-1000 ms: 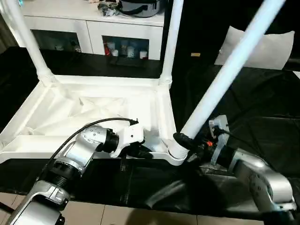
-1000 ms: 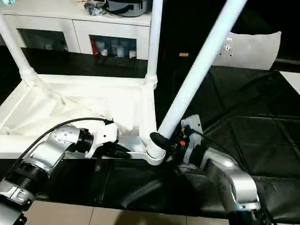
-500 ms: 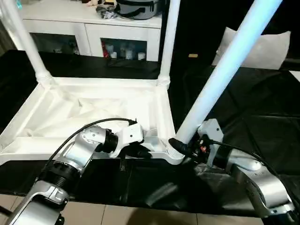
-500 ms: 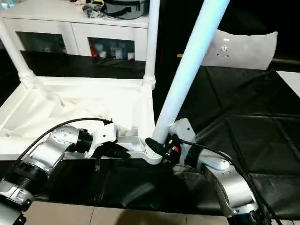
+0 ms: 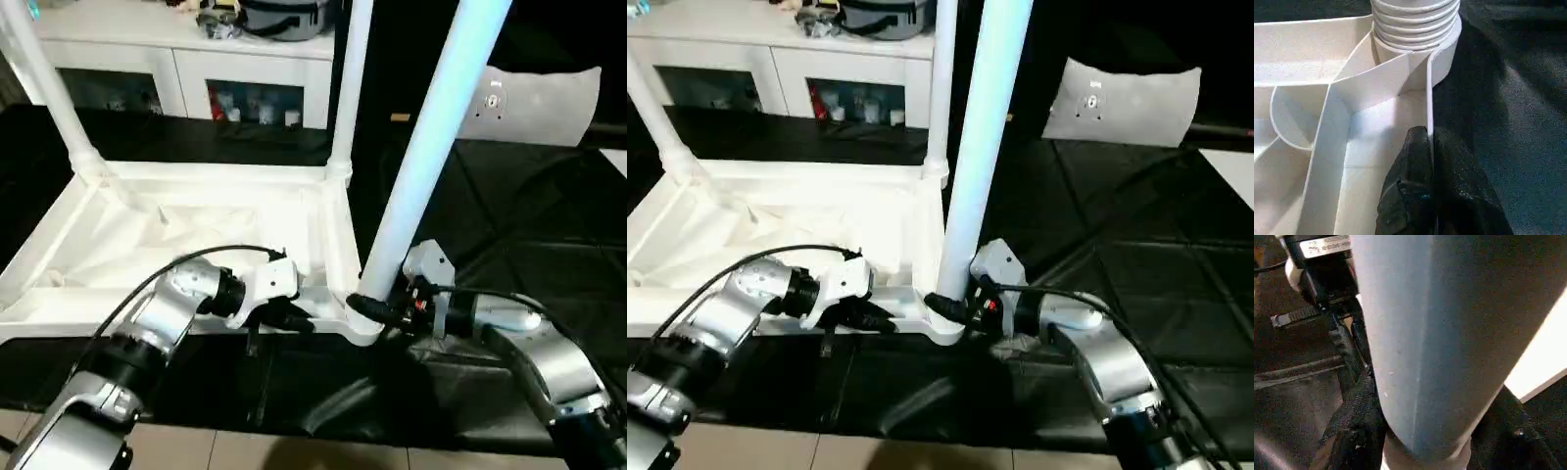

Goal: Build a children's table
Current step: Insert table leg to table base

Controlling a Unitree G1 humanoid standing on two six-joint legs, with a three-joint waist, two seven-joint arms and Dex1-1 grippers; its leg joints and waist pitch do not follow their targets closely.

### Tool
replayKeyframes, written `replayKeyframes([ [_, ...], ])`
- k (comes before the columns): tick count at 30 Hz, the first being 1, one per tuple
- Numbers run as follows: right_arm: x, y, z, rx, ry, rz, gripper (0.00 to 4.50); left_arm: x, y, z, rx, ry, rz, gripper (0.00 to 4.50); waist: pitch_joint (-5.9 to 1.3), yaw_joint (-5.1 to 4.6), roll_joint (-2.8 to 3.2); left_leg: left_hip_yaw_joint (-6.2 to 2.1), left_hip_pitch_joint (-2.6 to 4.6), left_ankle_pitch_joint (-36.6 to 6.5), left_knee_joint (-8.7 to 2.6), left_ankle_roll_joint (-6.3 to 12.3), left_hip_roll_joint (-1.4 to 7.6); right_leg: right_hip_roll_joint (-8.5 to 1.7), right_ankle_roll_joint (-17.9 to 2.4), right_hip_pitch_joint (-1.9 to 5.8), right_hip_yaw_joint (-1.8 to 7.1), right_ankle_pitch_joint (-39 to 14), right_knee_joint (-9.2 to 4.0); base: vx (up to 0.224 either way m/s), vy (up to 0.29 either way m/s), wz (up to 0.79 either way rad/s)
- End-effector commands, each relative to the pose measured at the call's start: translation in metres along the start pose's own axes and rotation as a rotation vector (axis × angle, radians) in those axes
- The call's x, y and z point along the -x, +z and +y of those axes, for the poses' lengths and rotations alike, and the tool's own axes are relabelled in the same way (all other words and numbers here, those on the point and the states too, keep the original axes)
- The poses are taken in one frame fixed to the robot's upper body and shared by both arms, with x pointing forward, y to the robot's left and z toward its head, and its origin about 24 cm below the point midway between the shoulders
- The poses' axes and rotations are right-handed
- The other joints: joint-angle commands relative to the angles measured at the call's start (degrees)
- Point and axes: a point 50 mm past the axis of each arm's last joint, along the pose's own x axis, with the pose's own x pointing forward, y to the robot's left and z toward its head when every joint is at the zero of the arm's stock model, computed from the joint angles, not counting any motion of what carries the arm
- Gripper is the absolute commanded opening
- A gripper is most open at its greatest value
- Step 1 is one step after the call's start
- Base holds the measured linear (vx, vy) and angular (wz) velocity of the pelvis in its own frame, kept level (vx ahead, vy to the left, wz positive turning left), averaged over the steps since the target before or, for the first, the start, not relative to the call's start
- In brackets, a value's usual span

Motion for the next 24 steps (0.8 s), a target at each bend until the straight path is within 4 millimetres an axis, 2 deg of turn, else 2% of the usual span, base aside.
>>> replayKeyframes([
  [1,-0.006,-0.064,0.026,-0.200,0.122,0.278,1.90,0.007,0.017,0.013,-0.067,0.035,-0.009,0.00,-1.42,0.19,0.21,-1.73,0.89,-18.5,-4.95,-0.16,4.03,-5.34,-12.1,0.71,3.11,-15.8,-5.51,0.000,0.000,0.00],
  [6,-0.009,-0.062,0.026,-0.206,0.142,0.276,1.90,0.018,0.024,0.028,-0.084,0.089,-0.003,0.00,-1.23,0.23,0.11,-1.84,1.15,-20.5,-5.17,-0.74,4.10,-5.52,-11.6,0.40,3.14,-18.6,-5.96,0.000,0.000,0.00],
  [8,-0.010,-0.062,0.026,-0.211,0.143,0.274,1.90,0.020,0.023,0.029,-0.083,0.096,0.004,0.00,-1.23,0.34,0.01,-2.01,1.09,-21.5,-5.26,-1.16,4.14,-5.74,-11.1,0.38,3.13,-20.7,-6.14,0.000,0.000,0.00],
  [13,-0.013,-0.063,0.023,-0.205,0.103,0.266,1.90,0.022,0.019,0.024,-0.057,0.088,-0.011,0.00,-1.17,0.37,0.11,-2.11,1.00,-21.8,-5.48,-1.53,4.30,-5.84,-11.0,0.27,3.19,-20.8,-6.13,0.000,0.000,0.00],
  [14,-0.016,-0.063,0.017,-0.196,0.025,0.264,1.90,0.022,0.016,0.019,-0.030,0.094,-0.015,0.00,-1.20,0.31,0.68,-2.27,0.70,-21.5,-5.62,-1.78,4.26,-5.97,-11.2,0.47,3.19,-20.4,-6.00,0.000,0.000,0.00],
  [15,-0.018,-0.063,0.013,-0.193,-0.019,0.263,1.90,0.022,0.014,0.018,-0.016,0.103,-0.013,0.00,-1.23,-0.01,0.35,-2.26,0.53,-21.5,-5.70,-2.01,4.32,-5.94,-11.3,0.56,3.14,-20.1,-5.94,0.000,0.000,0.00],
  [16,-0.020,-0.062,0.008,-0.190,-0.079,0.260,1.90,0.022,0.012,0.015,0.003,0.115,-0.010,0.00,-0.96,-0.31,0.39,-2.40,0.39,-22.8,-5.91,-2.42,4.12,-5.81,-10.7,0.51,2.96,-22.4,-6.07,0.000,0.000,0.00],
  [17,-0.021,-0.061,0.006,-0.195,-0.110,0.255,1.90,0.022,0.012,0.014,0.020,0.127,-0.015,0.00,-0.91,-0.42,0.82,-2.65,0.59,-24.5,-5.98,-2.94,3.91,-5.86,-9.8,0.36,2.84,-25.9,-6.33,0.000,0.000,0.00],
  [18,-0.023,-0.058,0.000,-0.208,-0.182,0.241,1.90,0.022,0.011,0.011,0.060,0.158,-0.028,0.00,-0.84,-0.94,0.57,-2.83,0.49,-24.9,-6.14,-3.58,3.96,-5.90,-9.5,0.30,2.81,-27.2,-6.29,0.000,0.000,0.00],
  [20,-0.025,-0.053,-0.006,-0.235,-0.270,0.210,1.89,0.021,0.013,0.008,0.120,0.215,-0.052,0.00,-0.81,-1.46,0.50,-3.01,0.76,-26.5,-6.06,-3.78,3.92,-5.82,-8.5,0.01,2.76,-30.3,-6.71,0.000,0.000,0.00],
  [21,-0.028,-0.049,-0.010,-0.242,-0.336,0.192,1.89,0.020,0.017,0.004,0.159,0.258,-0.070,0.00,-0.89,-1.60,0.70,-3.05,0.74,-26.4,-6.07,-3.85,3.93,-5.76,-8.3,0.00,2.83,-30.2,-6.72,0.000,0.000,0.00],
  [22,-0.028,-0.048,-0.011,-0.246,-0.350,0.190,1.89,0.019,0.018,0.004,0.167,0.267,-0.075,0.00,-0.98,-1.83,0.65,-3.05,0.53,-25.7,-6.13,-3.90,3.94,-5.65,-8.6,0.13,2.83,-28.8,-6.53,0.000,0.000,0.00],
  [24,-0.030,-0.045,-0.017,-0.273,-0.426,0.176,1.89,0.014,0.024,0.000,0.201,0.304,-0.100,0.00,-1.31,-2.26,0.82,-2.73,0.35,-23.2,-6.01,-3.60,3.87,-5.16,-9.9,0.11,2.90,-22.4,-6.11,0.000,0.000,0.00],
])
